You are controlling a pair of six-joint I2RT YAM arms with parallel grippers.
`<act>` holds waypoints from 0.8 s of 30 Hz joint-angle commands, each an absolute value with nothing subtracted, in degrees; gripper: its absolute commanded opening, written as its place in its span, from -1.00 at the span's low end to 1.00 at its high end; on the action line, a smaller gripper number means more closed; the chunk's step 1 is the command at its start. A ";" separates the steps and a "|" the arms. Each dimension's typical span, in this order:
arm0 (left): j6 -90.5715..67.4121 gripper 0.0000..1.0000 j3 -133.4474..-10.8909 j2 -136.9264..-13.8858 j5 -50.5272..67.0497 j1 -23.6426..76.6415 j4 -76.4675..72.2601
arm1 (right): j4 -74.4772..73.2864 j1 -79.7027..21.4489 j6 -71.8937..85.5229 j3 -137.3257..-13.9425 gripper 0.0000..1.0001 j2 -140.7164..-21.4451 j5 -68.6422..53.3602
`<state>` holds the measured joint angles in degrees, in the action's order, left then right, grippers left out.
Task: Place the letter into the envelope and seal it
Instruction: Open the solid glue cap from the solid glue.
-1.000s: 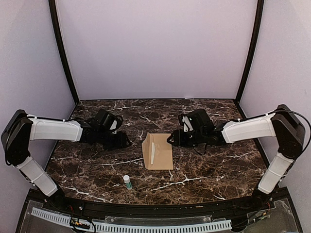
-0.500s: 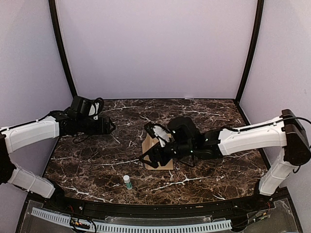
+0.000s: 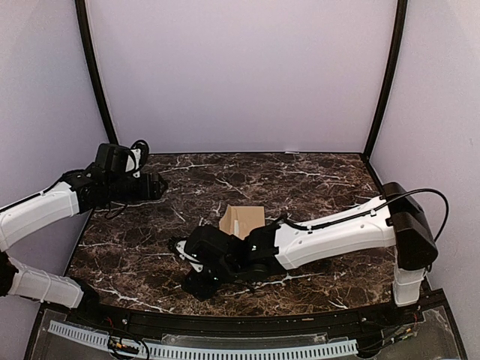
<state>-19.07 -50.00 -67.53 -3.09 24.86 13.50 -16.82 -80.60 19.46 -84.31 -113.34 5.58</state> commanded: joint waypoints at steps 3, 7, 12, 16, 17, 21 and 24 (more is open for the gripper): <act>-18.48 0.58 -48.91 -66.22 -2.86 24.61 13.96 | -23.64 -81.39 20.16 -89.97 0.27 -117.10 11.60; -18.78 0.58 -48.69 -65.99 -2.40 24.61 13.88 | -24.13 -81.47 20.94 -90.61 0.19 -117.62 12.59; -18.82 0.58 -48.60 -66.07 -2.14 24.61 13.83 | -22.61 -81.46 21.12 -89.76 0.14 -116.82 11.28; -18.89 0.59 -48.61 -66.26 -1.94 24.61 13.88 | -21.31 -81.47 21.16 -89.04 0.08 -116.28 10.22; -18.89 0.58 -48.61 -66.33 -1.87 24.61 13.84 | -21.27 -81.40 21.18 -88.96 0.06 -116.33 10.15; -19.03 0.59 -48.47 -66.34 -1.85 24.61 13.88 | -20.77 -81.30 21.58 -88.37 -0.07 -116.04 9.98; -19.07 0.58 -48.43 -66.43 -1.70 24.61 13.87 | -20.17 -81.05 22.09 -87.65 -0.12 -115.61 9.85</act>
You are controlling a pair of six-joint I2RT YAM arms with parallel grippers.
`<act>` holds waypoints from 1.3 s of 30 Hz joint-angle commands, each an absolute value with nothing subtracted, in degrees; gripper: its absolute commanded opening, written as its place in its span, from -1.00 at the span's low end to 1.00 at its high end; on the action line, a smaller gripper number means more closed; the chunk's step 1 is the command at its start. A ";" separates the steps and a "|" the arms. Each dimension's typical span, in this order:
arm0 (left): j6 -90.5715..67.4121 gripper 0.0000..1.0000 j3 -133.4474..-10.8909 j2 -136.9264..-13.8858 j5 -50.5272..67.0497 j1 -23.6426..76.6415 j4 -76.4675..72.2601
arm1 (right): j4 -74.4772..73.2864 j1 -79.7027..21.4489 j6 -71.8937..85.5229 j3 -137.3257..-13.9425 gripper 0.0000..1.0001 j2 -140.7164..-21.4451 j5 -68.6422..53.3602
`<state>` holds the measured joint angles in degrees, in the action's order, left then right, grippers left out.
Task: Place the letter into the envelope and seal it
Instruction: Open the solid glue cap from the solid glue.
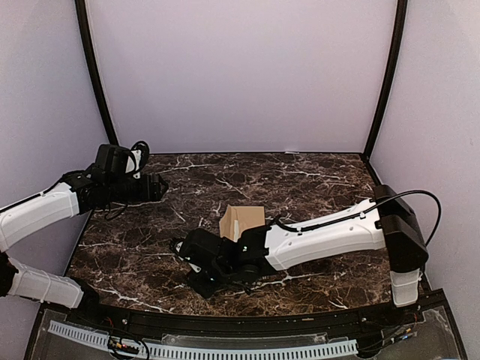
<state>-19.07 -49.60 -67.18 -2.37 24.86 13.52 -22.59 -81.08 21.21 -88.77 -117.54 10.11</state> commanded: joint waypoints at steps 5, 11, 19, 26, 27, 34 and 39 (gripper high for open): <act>-19.16 0.58 -48.34 -66.66 -1.42 24.61 13.87 | -19.04 -80.54 23.14 -86.31 -0.15 -114.76 9.42; -19.25 0.58 -48.31 -66.87 -1.24 24.61 13.80 | -17.40 -80.29 23.76 -84.73 -0.16 -113.46 9.07; -19.31 0.59 -48.34 -67.15 -0.89 24.61 13.86 | -15.48 -79.81 24.16 -83.31 -0.09 -112.37 8.06; -19.34 0.59 -48.29 -67.39 -0.64 24.61 13.80 | -15.21 -79.59 24.33 -83.23 -0.19 -112.49 7.92; -19.40 0.58 -48.26 -67.41 -0.58 24.61 13.75 | -15.21 -79.59 24.34 -83.23 -0.22 -112.51 7.91; -19.43 0.58 -48.25 -67.50 -0.45 24.61 13.73 | -15.07 -79.54 24.52 -83.30 -0.29 -112.82 7.56; -19.42 0.58 -48.23 -67.47 -0.43 24.60 13.72 | -15.20 -79.36 24.70 -83.41 -0.33 -113.20 7.39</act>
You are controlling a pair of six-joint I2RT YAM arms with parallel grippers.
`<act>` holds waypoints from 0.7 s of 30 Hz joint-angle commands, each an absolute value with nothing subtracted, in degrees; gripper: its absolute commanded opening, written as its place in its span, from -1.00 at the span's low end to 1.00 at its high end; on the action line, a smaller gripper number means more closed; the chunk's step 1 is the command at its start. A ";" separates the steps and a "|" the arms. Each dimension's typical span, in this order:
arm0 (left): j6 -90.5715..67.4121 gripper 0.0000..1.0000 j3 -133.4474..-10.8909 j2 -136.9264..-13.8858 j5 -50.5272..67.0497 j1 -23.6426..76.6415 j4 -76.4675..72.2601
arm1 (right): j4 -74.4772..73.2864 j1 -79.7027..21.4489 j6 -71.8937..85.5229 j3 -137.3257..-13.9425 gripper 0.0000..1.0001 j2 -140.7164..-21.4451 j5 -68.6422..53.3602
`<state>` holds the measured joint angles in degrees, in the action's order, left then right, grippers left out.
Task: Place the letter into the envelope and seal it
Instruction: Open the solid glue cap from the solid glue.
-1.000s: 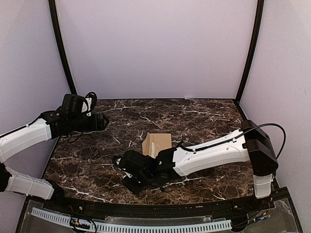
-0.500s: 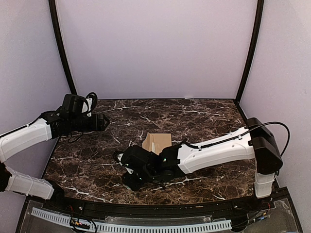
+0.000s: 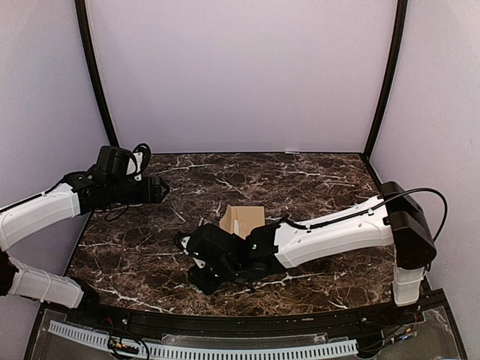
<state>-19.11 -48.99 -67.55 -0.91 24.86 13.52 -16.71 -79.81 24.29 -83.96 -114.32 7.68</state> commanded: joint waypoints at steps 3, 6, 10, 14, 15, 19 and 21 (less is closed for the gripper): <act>-19.47 0.58 -48.25 -67.41 -0.38 24.61 13.77 | -15.19 -79.32 24.85 -83.42 -0.36 -113.25 7.38; -19.51 0.58 -48.19 -67.26 -0.30 24.61 13.79 | -15.19 -79.27 25.00 -83.49 -0.44 -113.37 7.38; -19.60 0.58 -48.16 -67.18 -0.27 24.61 13.69 | -15.21 -79.25 25.05 -83.58 -0.53 -113.55 7.21; -19.65 0.59 -48.16 -67.10 -0.31 24.61 13.69 | -15.19 -79.17 25.14 -83.58 -0.59 -113.64 7.03; -19.67 0.58 -48.16 -67.07 -0.28 24.61 13.70 | -15.20 -79.12 25.14 -83.58 -0.62 -113.64 7.03; -19.56 0.59 -48.16 -66.93 -0.22 24.61 13.64 | -15.45 -79.15 25.51 -83.38 -0.70 -112.96 8.65; -19.33 0.58 -48.05 -66.47 -0.18 24.61 13.30 | -15.47 -79.02 25.64 -83.03 -0.72 -111.73 10.21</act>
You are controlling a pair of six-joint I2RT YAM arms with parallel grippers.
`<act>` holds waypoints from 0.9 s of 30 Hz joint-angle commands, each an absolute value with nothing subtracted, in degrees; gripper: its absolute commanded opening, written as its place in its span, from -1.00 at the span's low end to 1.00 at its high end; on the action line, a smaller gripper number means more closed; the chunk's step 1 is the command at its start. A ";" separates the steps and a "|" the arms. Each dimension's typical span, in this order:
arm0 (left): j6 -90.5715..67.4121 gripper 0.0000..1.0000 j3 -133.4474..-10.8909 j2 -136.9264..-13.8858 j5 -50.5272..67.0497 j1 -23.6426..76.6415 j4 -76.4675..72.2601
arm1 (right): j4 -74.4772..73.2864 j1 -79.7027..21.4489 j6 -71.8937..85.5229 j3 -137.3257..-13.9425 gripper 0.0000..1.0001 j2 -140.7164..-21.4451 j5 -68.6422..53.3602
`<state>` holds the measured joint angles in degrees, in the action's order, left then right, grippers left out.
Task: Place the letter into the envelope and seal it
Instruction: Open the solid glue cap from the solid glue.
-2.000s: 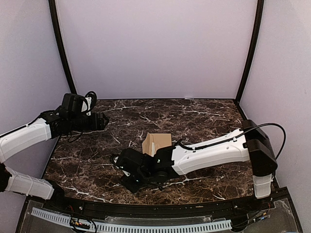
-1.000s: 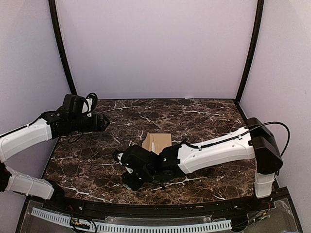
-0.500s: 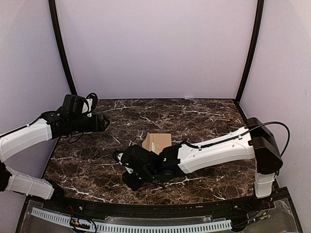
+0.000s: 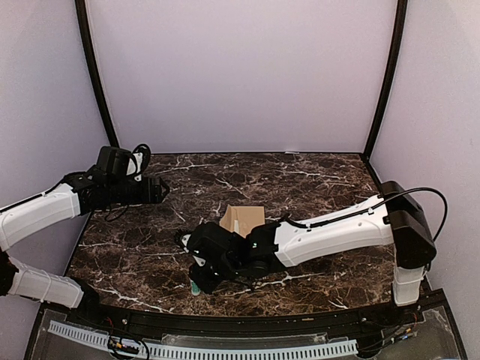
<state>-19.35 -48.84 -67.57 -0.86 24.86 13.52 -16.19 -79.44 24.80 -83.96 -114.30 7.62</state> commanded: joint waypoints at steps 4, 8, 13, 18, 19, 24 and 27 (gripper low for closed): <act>-18.21 0.58 -47.06 -64.59 5.15 24.61 10.86 | -15.05 -77.47 26.10 -81.82 -0.76 -107.46 12.56; -15.22 0.56 -43.75 -60.85 14.10 24.61 5.42 | -14.33 -73.65 26.21 -78.68 -0.76 -101.30 13.28; -14.15 0.56 -38.94 -55.36 29.26 24.97 -5.86 | -11.32 -66.65 24.92 -72.68 -0.76 -93.55 11.60; -11.37 0.59 -37.03 -55.76 37.24 32.08 -12.30 | -6.86 -60.33 23.01 -70.08 -0.74 -87.94 2.12; -10.26 0.59 -37.50 -56.79 36.01 35.38 -11.73 | -6.32 -59.53 22.59 -70.05 -0.74 -87.25 0.57; -4.23 0.59 -42.81 -62.46 30.38 43.42 -8.38 | -3.32 -57.65 20.94 -69.50 -0.74 -85.04 -10.03; -1.18 0.59 -45.70 -65.41 28.63 45.23 -6.80 | -2.67 -57.53 20.49 -69.73 -0.74 -85.15 -14.65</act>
<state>-7.20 -41.58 -62.98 30.83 43.55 -7.57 -7.38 -57.84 22.15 -70.19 -86.52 -5.06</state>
